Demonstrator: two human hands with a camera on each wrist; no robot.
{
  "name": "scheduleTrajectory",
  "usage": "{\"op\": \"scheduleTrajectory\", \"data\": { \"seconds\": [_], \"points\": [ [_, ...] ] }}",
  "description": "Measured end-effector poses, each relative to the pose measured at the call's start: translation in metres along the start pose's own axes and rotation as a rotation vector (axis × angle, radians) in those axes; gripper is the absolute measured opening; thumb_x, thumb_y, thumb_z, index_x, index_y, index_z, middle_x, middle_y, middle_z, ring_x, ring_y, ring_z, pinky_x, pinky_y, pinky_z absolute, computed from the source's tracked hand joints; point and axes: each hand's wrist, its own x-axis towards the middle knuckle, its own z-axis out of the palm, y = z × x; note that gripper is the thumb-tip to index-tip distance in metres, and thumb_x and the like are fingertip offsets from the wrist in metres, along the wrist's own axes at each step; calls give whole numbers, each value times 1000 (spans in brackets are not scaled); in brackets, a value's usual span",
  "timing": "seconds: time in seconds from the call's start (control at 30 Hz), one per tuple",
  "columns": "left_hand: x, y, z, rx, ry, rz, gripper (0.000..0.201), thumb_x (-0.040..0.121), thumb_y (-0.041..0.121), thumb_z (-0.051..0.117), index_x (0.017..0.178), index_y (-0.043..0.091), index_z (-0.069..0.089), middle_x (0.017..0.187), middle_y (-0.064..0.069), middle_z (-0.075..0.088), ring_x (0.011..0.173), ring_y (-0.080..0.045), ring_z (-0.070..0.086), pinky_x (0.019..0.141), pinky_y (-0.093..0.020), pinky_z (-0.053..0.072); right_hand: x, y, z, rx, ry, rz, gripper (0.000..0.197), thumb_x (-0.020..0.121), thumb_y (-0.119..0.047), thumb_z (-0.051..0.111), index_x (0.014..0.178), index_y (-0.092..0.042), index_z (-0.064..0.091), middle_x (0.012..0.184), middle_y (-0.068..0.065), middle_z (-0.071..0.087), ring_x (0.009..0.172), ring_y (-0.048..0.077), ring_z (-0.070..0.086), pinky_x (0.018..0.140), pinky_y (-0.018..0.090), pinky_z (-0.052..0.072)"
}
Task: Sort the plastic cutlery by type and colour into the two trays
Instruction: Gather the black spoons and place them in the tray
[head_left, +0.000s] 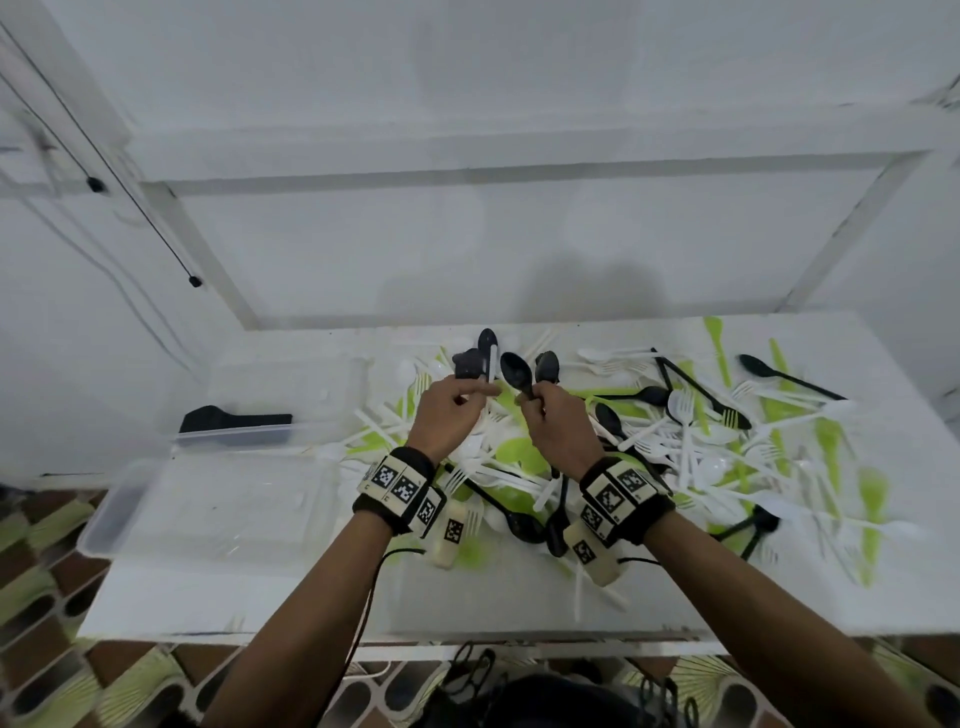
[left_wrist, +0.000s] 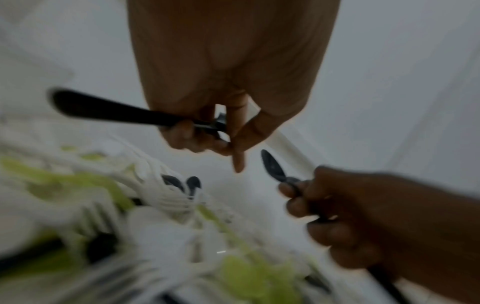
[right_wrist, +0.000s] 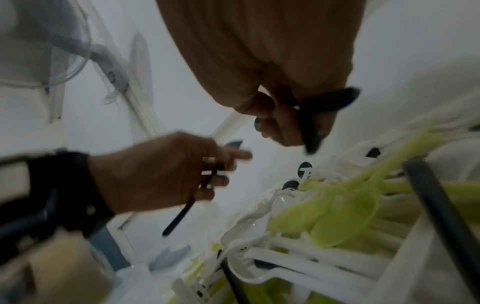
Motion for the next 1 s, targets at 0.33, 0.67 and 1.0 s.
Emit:
{"op": "scheduleTrajectory", "data": {
  "seconds": [0.33,0.67,1.0],
  "points": [
    [-3,-59,-3,760,20,-204,36,96,43,60,89,13,76,115,-13,58,110,-33,57,87,-44,54,-6,12,1,-58,-48,23,28,97,-29,63,76,-12,54,73,2,53,68,17,47,58,20,30],
    [6,-62,-9,939,-24,-243,45,87,57,65,100,14,73,122,-7,54,122,-29,48,86,-42,52,-6,22,10,-47,-84,18,24,95,-26,66,76,-15,55,74,0,54,72,16,48,65,26,28],
    [29,-60,-9,975,-186,-298,67,81,73,63,105,12,74,127,-11,49,125,-33,42,99,-48,45,-8,27,6,-38,-55,11,25,96,-27,65,84,-6,61,82,11,62,80,24,53,67,32,34]
  ]
}}
